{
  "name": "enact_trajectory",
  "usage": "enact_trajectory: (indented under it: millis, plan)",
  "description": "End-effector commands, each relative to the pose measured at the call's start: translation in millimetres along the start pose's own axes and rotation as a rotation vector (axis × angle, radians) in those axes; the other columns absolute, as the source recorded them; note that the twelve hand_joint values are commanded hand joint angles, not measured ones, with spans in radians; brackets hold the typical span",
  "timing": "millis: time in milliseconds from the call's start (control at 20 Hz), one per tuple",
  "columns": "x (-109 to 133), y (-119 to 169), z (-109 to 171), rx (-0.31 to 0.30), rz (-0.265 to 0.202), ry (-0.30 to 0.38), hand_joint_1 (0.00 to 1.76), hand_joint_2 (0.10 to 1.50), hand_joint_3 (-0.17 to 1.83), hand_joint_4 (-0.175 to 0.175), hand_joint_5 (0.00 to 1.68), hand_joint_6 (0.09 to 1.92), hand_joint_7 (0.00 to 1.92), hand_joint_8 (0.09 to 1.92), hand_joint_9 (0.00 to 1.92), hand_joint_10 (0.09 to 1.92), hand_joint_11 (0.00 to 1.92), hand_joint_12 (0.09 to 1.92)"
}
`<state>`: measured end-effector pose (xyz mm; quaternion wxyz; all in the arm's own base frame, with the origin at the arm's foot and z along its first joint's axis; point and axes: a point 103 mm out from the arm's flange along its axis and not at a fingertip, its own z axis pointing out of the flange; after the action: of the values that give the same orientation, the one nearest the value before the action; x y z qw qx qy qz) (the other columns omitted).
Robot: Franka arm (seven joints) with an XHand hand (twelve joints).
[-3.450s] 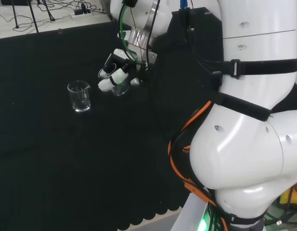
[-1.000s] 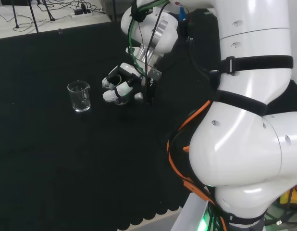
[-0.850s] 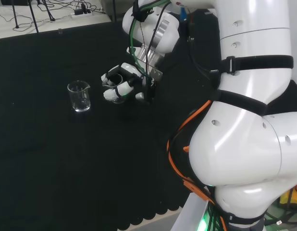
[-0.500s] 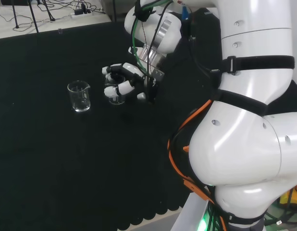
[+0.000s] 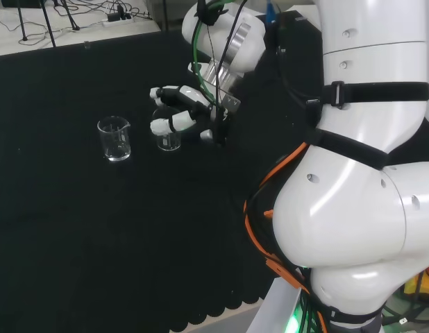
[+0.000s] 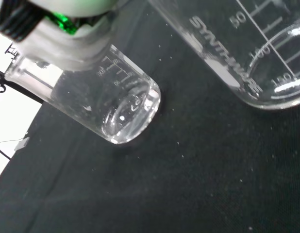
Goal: Place the beaker back on the table.
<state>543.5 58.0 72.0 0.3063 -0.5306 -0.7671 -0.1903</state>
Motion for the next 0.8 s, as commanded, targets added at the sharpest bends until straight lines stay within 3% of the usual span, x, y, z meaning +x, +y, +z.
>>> enact_trajectory:
  millis: [50,800]
  plan:
    - [10.8,-9.8,-17.8,-0.030,-0.001,-0.019,0.77,0.59,0.25,-0.020,0.36,0.09,0.49,0.09,0.56,0.09,0.00,1.12]
    - [21.9,-32.5,-38.6,-0.074,-0.002,-0.021,0.76,0.60,0.22,-0.020,0.36,0.09,0.51,0.09,0.58,0.09,0.00,1.14]
